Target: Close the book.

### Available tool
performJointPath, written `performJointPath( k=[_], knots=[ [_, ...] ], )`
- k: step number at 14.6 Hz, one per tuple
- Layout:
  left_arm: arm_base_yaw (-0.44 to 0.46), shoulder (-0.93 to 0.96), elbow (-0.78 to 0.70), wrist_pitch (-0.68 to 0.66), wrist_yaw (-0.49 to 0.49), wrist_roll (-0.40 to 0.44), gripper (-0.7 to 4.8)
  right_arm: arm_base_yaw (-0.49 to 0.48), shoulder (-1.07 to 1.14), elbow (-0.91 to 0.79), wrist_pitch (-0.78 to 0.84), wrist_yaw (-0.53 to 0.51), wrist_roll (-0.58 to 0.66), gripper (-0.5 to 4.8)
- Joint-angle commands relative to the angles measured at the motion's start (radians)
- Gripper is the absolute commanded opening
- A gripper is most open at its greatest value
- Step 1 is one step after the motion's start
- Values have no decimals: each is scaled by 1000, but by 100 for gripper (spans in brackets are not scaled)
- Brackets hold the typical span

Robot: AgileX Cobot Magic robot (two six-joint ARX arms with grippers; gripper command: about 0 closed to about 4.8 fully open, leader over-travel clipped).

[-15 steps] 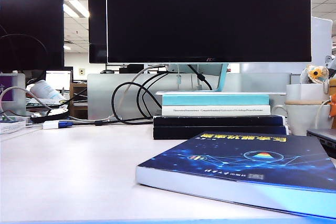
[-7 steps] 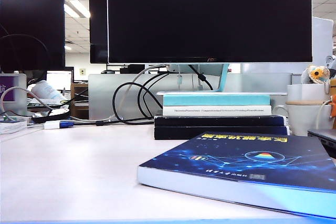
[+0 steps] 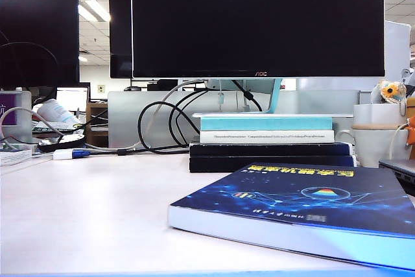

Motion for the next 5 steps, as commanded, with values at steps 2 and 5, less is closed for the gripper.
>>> performJointPath(
  k=[2, 5],
  knots=[
    [0, -5, 2, -21, 1, 5, -5, 0, -2, 2, -18, 58, 24, -1],
    [0, -5, 2, -21, 1, 5, -5, 0, -2, 2, -26, 47, 43, -1]
  ],
)
